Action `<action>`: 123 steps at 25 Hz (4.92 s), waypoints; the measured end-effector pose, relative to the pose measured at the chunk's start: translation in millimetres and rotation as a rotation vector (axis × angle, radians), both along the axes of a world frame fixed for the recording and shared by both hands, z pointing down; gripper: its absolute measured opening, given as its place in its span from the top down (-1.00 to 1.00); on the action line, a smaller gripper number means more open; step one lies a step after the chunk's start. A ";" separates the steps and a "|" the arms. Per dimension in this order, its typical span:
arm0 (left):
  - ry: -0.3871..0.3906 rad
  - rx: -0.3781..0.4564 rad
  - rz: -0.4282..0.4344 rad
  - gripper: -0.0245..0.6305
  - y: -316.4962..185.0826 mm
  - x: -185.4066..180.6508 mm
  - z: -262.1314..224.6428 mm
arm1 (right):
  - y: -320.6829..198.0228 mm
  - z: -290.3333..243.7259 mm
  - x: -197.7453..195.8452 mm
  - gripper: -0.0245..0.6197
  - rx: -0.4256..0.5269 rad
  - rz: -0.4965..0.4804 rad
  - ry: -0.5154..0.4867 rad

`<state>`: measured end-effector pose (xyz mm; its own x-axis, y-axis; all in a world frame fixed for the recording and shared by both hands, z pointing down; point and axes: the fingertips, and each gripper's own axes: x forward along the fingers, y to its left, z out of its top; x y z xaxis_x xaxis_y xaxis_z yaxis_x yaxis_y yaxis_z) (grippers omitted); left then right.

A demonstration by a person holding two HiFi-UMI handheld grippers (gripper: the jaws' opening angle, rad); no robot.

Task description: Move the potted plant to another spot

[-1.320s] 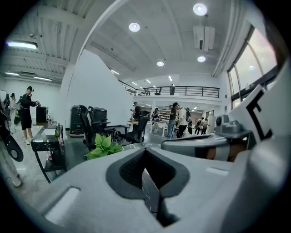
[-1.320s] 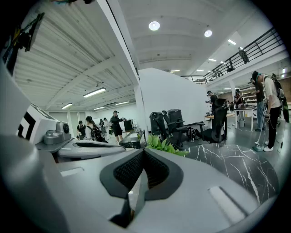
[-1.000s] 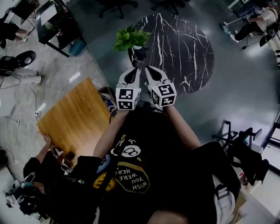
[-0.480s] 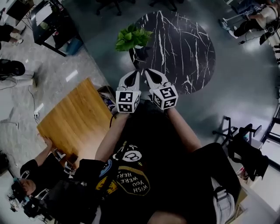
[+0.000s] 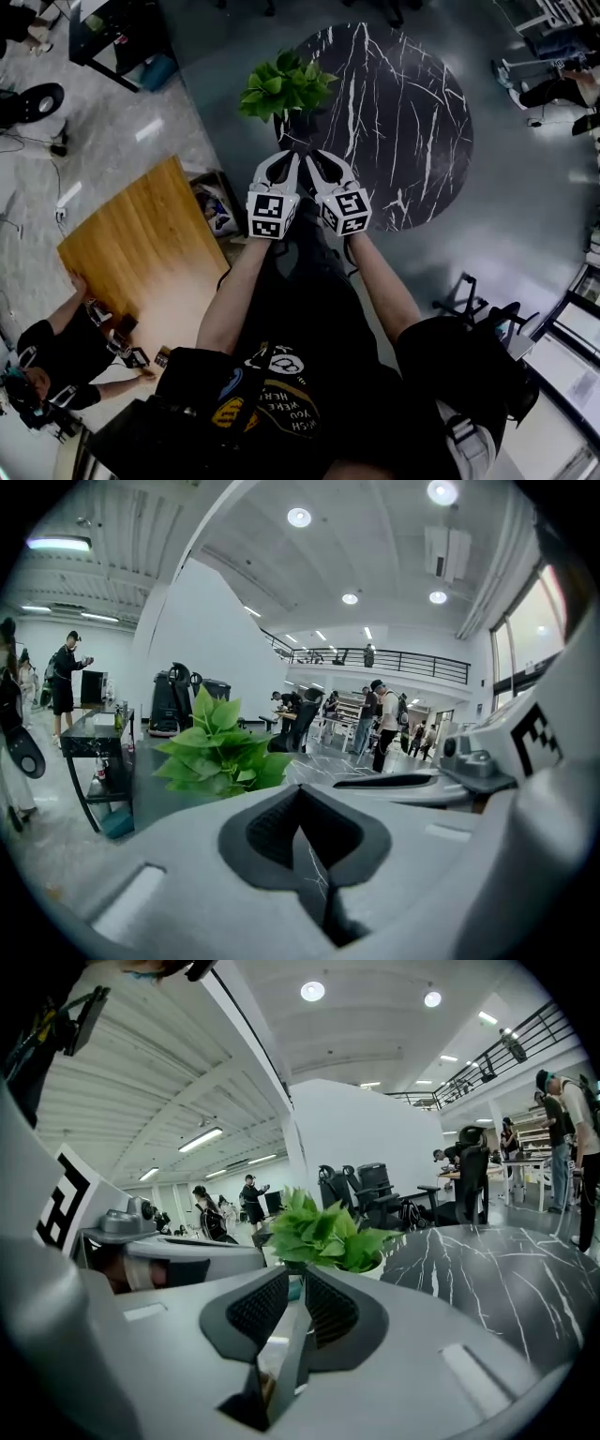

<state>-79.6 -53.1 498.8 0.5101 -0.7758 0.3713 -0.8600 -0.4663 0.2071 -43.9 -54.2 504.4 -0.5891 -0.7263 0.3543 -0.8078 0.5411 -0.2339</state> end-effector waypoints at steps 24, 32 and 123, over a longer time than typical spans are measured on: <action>0.007 0.021 -0.225 0.91 -110.6 -4.7 73.4 | -203.4 167.3 -20.3 -0.80 0.047 -0.222 0.121; -0.023 -0.005 -0.238 0.91 -115.6 -17.7 89.9 | -211.9 171.1 -22.9 -0.66 0.053 -0.136 0.126; 0.031 -0.053 -0.222 0.91 -62.9 -52.7 86.2 | -161.8 179.1 15.6 -0.60 0.021 0.075 0.252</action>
<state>-132.3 -116.0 585.1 0.3411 -0.8500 0.4015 -0.9330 -0.2541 0.2548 -28.4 -216.1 683.5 -0.4287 -0.7730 0.4677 -0.8770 0.4803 -0.0100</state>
